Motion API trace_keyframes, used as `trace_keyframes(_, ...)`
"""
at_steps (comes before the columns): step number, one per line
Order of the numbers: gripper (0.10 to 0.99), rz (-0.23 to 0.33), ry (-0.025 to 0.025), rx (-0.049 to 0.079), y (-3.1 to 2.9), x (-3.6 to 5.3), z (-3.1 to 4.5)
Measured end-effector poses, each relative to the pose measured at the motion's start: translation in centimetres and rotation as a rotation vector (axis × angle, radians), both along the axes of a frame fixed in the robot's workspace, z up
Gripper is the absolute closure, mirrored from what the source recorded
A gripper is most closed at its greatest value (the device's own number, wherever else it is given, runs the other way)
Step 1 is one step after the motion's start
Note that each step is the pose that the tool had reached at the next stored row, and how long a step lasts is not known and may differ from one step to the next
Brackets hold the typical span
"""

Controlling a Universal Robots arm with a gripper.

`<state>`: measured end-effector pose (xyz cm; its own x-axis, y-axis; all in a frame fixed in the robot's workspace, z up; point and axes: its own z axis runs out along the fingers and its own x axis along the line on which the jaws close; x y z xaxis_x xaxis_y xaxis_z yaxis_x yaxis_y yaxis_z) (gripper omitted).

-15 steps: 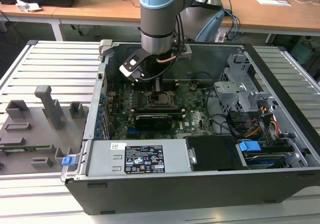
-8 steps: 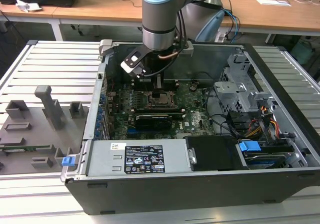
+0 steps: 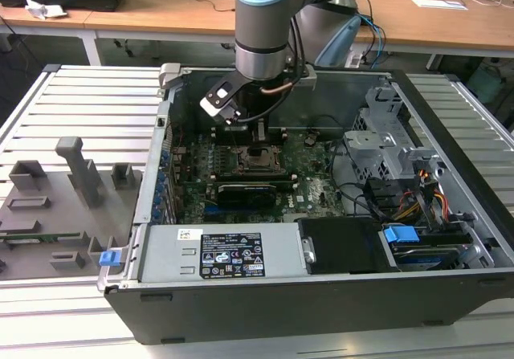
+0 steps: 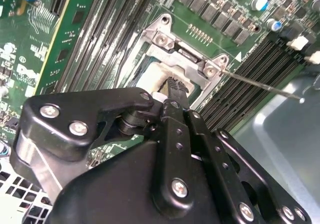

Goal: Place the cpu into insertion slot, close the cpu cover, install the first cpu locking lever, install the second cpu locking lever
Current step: 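Close the cpu cover, then install the first cpu locking lever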

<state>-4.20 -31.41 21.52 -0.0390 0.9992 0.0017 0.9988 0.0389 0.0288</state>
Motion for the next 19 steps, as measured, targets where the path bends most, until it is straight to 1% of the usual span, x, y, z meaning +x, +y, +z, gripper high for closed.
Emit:
trace_keyframes(7, 0.98, 0.0, 0.0001, 0.0, 0.0, 0.46, 0.0)
trace_keyframes(19, 0.98, 0.0, 0.0, 0.0, 0.0, 0.46, 0.17)
